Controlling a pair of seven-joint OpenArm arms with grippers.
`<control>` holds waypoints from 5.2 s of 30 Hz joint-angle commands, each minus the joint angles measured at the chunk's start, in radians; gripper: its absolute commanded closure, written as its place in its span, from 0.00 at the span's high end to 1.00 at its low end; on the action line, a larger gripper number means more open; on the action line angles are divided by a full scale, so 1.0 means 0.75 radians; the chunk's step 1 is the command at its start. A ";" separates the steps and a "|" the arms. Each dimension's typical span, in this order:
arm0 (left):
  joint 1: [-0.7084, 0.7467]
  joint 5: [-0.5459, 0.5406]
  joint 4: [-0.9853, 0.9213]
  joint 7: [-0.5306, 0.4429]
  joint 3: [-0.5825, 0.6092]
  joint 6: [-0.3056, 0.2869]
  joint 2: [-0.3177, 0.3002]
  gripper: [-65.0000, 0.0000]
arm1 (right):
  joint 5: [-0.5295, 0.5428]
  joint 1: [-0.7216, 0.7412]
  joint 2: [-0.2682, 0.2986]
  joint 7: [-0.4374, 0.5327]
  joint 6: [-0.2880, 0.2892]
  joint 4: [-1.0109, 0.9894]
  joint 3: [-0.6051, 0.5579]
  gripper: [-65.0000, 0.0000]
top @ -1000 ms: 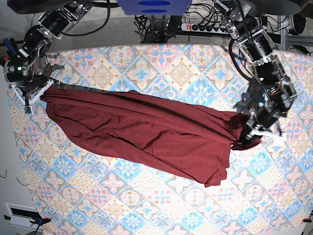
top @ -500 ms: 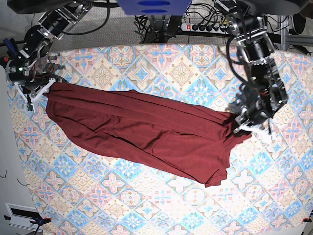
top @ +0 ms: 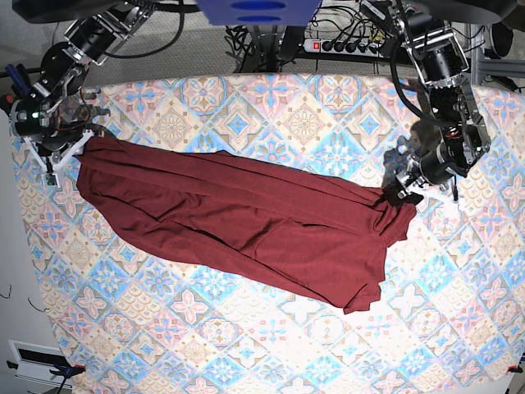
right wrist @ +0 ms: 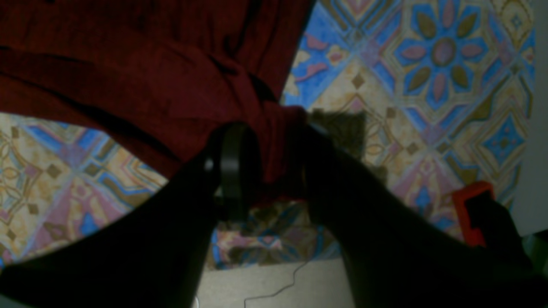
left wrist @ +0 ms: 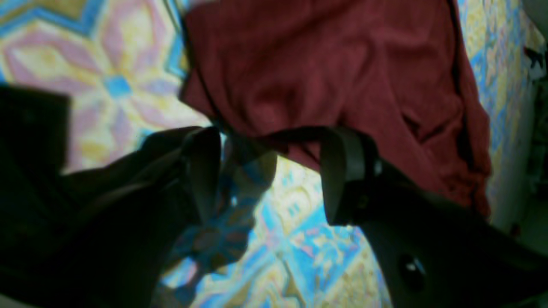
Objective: Layout the t-shirt on the table in an organized manner, then fold the t-shirt properly
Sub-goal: 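Lower the shirt end with the left gripper onto the table, then lift and pull both grippers apart to spread the shirt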
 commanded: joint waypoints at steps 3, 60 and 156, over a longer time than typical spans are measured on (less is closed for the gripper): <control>0.020 -0.064 0.028 -0.012 -0.003 -0.008 -0.020 0.56 | 0.009 0.019 0.024 0.014 -0.001 0.027 0.004 0.30; -0.218 -0.056 -0.320 -0.147 0.003 -0.008 0.097 0.00 | 0.017 -0.079 -0.012 0.007 -0.001 0.076 0.012 0.91; 0.523 -0.336 0.236 -0.031 -0.226 -0.020 -0.294 0.00 | 0.496 -0.306 -0.004 0.054 -0.001 -0.167 0.102 0.02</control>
